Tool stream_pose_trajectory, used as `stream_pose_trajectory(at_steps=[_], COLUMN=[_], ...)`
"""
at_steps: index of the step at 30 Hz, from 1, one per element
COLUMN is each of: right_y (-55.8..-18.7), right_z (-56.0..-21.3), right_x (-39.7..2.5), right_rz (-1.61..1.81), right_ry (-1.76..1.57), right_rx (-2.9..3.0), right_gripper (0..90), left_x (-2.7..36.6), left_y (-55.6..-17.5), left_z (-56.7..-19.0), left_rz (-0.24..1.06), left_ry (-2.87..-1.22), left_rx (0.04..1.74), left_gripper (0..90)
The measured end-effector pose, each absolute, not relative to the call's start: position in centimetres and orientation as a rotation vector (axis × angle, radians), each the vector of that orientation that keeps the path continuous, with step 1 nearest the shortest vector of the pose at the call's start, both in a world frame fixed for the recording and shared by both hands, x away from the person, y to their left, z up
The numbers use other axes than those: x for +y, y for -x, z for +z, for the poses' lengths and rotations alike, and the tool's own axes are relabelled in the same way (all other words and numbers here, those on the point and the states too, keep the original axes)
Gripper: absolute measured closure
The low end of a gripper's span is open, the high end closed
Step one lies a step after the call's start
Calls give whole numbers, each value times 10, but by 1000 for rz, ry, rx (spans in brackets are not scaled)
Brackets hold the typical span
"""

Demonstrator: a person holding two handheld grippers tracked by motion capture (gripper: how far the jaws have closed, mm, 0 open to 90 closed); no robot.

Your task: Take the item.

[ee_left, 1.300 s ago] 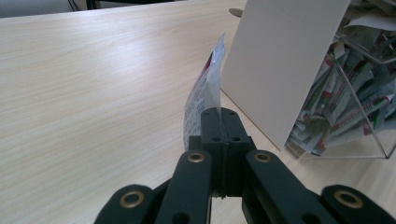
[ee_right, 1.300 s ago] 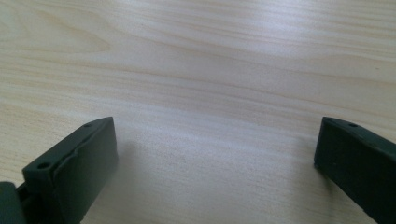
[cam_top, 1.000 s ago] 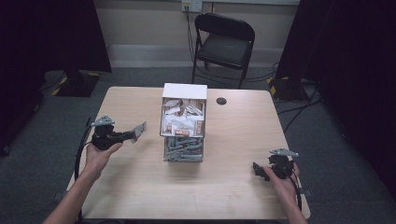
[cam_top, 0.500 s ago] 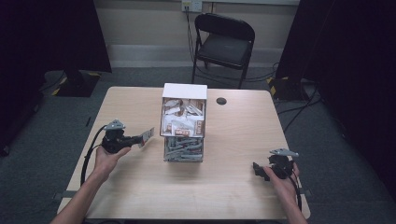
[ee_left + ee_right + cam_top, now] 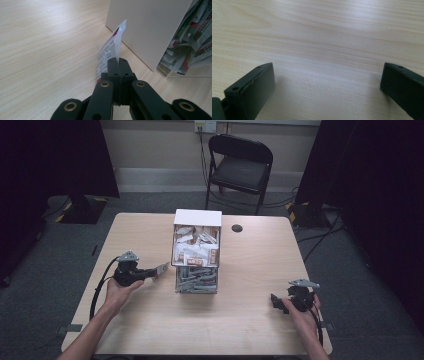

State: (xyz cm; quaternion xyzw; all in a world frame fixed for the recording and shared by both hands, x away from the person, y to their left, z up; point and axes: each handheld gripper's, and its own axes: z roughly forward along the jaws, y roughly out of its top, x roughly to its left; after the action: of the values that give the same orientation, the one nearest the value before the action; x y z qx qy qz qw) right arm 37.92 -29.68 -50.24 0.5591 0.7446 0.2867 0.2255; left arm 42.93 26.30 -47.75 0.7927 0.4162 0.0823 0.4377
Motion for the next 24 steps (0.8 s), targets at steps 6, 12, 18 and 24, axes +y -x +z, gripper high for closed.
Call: stream_pose_trajectory(at_steps=[6, 12, 18, 24], right_y=[-379, -379, -379, -379], right_z=[-502, -502, -502, -502], right_x=[-297, -297, -297, -297], right_rz=[791, 791, 791, 791], right_ry=[-1540, -1540, -1542, -1540], right_rx=[2053, 2053, 2053, 2053], right_gripper=[0, 0, 0, 0], left_x=[258, 261, 264, 268], left_y=[-430, -431, -434, -436], left_z=[-480, -480, -483, -484], left_rz=[191, 202, 205, 228], left_ry=[-1972, -1962, -1971, -1958], left_rx=[1022, 1033, 1062, 1085], left_gripper=[899, 874, 814, 737])
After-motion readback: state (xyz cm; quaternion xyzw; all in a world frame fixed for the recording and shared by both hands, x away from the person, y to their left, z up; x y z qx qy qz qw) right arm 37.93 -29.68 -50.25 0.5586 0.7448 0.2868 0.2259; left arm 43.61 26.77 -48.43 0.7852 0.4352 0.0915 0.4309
